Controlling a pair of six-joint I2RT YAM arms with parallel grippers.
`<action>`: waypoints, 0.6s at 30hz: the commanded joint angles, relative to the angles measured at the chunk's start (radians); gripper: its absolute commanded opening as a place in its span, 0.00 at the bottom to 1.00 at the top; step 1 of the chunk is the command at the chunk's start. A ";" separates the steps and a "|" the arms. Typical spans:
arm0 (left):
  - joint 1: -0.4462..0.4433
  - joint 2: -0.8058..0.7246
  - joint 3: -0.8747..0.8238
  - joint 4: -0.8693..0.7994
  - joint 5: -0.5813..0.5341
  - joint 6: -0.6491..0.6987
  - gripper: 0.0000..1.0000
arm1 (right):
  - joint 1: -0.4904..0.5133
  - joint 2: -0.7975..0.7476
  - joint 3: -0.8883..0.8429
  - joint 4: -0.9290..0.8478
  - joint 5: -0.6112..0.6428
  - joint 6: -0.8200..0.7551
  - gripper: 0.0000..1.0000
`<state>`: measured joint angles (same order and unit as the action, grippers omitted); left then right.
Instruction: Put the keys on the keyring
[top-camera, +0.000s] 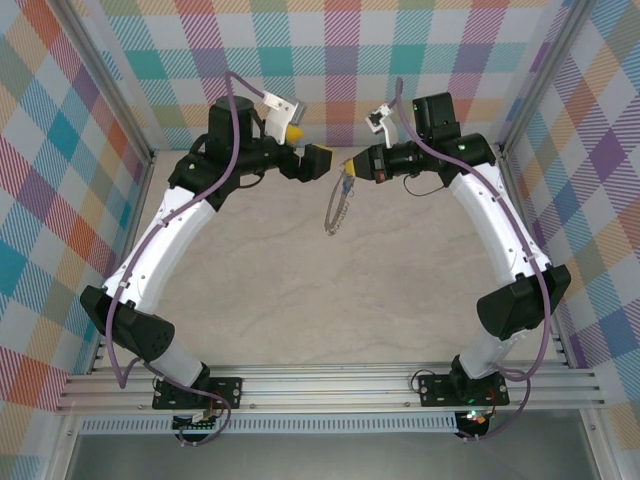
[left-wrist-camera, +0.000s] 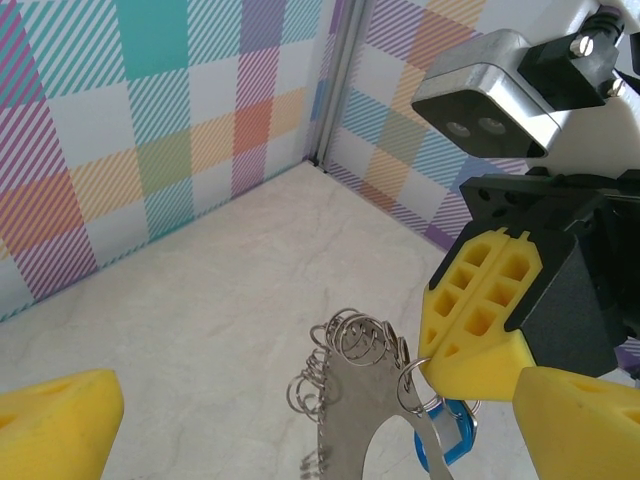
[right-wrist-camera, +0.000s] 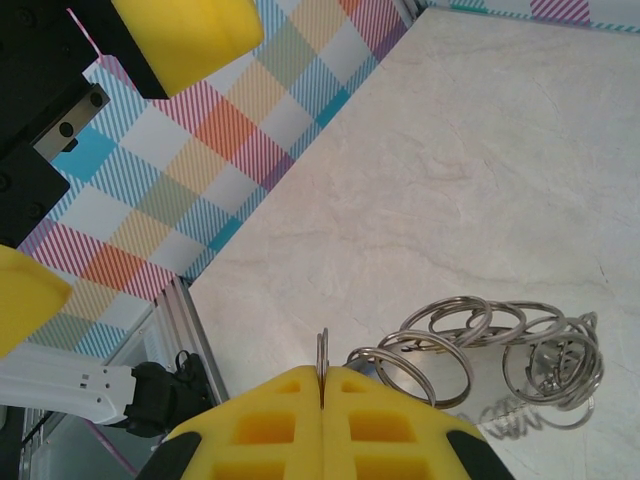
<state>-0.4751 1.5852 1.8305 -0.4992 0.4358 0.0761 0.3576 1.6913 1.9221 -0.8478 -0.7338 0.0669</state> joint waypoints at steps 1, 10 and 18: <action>0.006 -0.009 0.024 -0.023 0.003 0.006 1.00 | 0.000 -0.027 0.040 -0.003 -0.044 0.005 0.00; 0.011 0.058 0.121 -0.096 0.053 -0.043 1.00 | 0.004 0.028 0.162 -0.074 -0.080 -0.021 0.00; 0.028 0.069 0.169 -0.143 0.105 -0.029 1.00 | 0.004 0.088 0.289 -0.201 -0.113 -0.087 0.00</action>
<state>-0.4618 1.6531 1.9644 -0.6083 0.4957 0.0486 0.3580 1.7645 2.1727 -0.9920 -0.7971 0.0238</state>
